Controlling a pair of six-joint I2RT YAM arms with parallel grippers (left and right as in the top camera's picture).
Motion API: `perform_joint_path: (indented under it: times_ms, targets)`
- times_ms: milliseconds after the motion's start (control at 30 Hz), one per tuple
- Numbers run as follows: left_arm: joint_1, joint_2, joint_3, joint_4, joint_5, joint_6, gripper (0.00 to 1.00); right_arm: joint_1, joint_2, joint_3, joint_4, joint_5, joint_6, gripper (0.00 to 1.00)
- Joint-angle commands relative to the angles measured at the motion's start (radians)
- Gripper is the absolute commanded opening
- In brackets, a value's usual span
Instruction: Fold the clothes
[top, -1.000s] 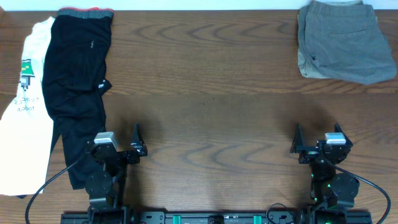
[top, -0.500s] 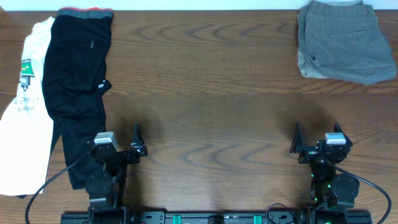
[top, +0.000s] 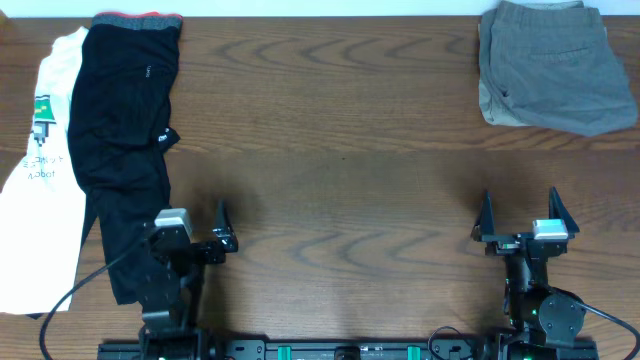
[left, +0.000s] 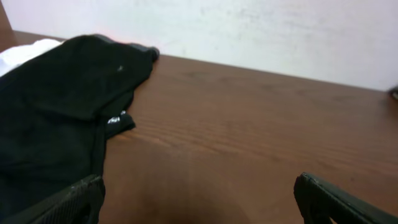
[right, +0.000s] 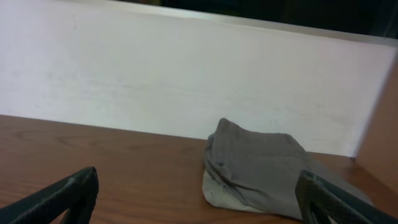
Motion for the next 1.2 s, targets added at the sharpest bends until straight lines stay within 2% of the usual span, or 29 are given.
perform_joint_path:
  times_ms: [0, 267, 500, 700, 800, 933, 1100, 1167]
  targets:
    - [-0.003, 0.077, 0.093, 0.007, 0.013, 0.046, 0.98, -0.006, 0.029, 0.032, 0.011, -0.008, -0.013, 0.99]
    - [-0.003, 0.399, 0.328, -0.005, 0.014, 0.057, 0.98, -0.006, 0.242, 0.164, 0.029, -0.021, -0.013, 0.99]
    - [-0.003, 0.695, 0.626, -0.191, 0.021, 0.056, 0.98, -0.006, 0.549, 0.372, 0.019, -0.108, -0.013, 0.99]
    - [-0.003, 0.946, 0.934, -0.459, 0.063, 0.058, 0.98, -0.006, 0.839, 0.669, -0.169, -0.285, -0.013, 0.99]
    - [-0.003, 1.058, 1.073, -0.581, 0.063, 0.100, 0.98, -0.006, 0.990, 0.827, -0.277, -0.366, -0.013, 0.99]
    - [-0.003, 1.185, 1.257, -0.738, 0.063, 0.162, 0.98, -0.006, 1.147, 1.022, -0.453, -0.439, -0.013, 0.99]
    - [-0.003, 1.331, 1.485, -0.960, 0.067, 0.184, 0.98, -0.005, 1.323, 1.251, -0.687, -0.501, -0.047, 0.99]
    - [-0.003, 1.365, 1.524, -0.991, 0.075, 0.184, 0.98, -0.003, 1.375, 1.323, -0.766, -0.511, -0.058, 0.99]
